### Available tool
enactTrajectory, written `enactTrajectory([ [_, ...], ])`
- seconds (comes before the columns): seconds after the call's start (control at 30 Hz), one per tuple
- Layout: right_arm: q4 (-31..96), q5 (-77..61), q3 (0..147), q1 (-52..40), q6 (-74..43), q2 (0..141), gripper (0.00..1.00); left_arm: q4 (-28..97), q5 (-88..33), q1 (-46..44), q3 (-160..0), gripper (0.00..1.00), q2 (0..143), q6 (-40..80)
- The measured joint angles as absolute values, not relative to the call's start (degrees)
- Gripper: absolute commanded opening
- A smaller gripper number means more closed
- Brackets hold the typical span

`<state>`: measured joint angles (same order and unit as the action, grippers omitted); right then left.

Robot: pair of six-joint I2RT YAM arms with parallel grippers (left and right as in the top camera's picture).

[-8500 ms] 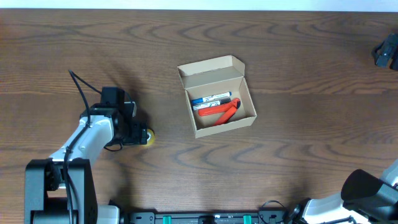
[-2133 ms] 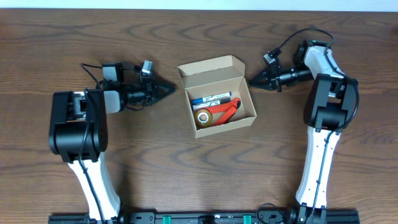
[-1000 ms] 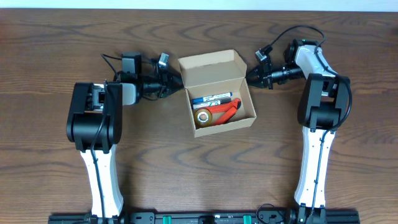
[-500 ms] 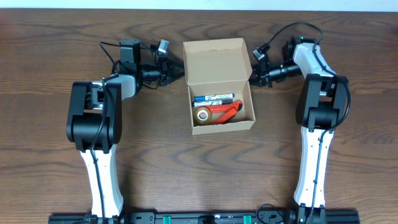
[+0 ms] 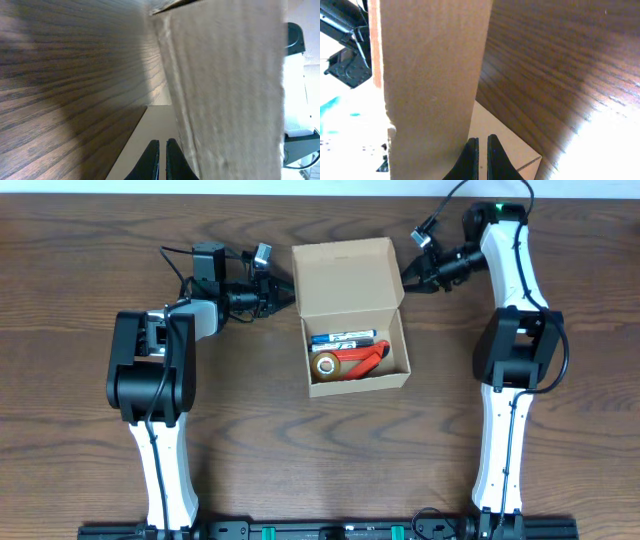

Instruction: Pack container

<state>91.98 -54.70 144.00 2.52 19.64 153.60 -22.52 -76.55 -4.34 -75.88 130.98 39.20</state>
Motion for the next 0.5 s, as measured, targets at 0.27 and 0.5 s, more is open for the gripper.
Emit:
enactTrajectory([
  [0.27,92.31,-52.99,144.53,0.54,19.11,153.60,0.01,-22.57,-76.58,-4.36,-75.88,0.06,128.88,39.18],
  [0.5,91.37,-51.68,144.59,-0.14,18.39,153.60,0.01,-22.57,-76.86,-4.34,-75.88,0.06,128.77,39.18],
])
